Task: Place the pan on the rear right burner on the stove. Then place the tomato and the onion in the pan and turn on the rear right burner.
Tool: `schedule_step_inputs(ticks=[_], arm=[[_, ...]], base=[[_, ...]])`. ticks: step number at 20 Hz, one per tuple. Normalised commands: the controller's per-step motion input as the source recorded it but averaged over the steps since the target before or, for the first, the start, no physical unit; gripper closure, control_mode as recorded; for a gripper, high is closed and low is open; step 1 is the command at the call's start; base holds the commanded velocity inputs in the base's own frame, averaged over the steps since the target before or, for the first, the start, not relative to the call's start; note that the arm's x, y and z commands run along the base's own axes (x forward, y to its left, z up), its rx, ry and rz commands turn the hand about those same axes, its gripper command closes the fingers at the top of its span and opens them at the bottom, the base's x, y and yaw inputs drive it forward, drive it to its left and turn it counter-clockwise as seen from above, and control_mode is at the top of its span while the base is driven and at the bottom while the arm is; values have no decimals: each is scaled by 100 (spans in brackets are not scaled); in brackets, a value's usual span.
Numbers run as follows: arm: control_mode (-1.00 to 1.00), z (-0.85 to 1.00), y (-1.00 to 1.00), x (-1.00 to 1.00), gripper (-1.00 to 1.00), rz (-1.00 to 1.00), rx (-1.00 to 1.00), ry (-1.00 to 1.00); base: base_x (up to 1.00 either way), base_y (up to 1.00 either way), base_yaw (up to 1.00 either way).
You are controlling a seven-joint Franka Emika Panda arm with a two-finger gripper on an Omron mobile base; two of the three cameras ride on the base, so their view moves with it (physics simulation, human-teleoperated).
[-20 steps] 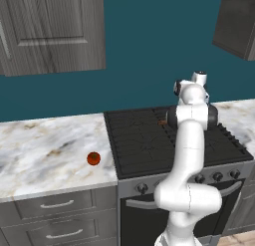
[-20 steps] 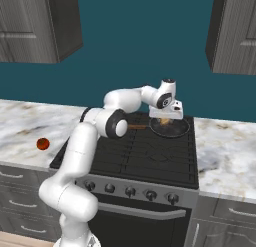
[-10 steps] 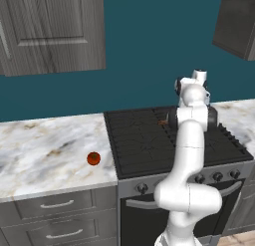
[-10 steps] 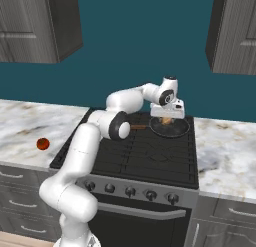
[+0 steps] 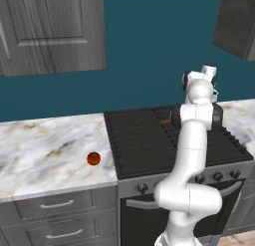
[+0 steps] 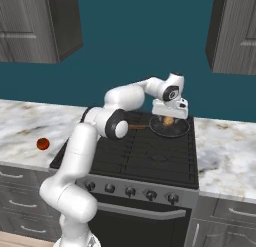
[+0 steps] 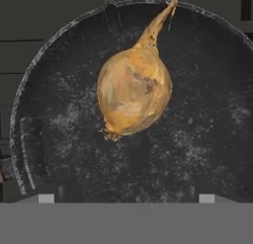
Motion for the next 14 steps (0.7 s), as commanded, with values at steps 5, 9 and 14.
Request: schedule_step_inputs(ticks=[5,9,14], arm=[[-100,49,54,-68,-100,-1,1,-9],[-100,46,76,-81,-100,0,0,-12],[-100,29,71,-96,-100,0,0,-10]], base=[[0,0,0],[0,0,0],[0,0,0]])
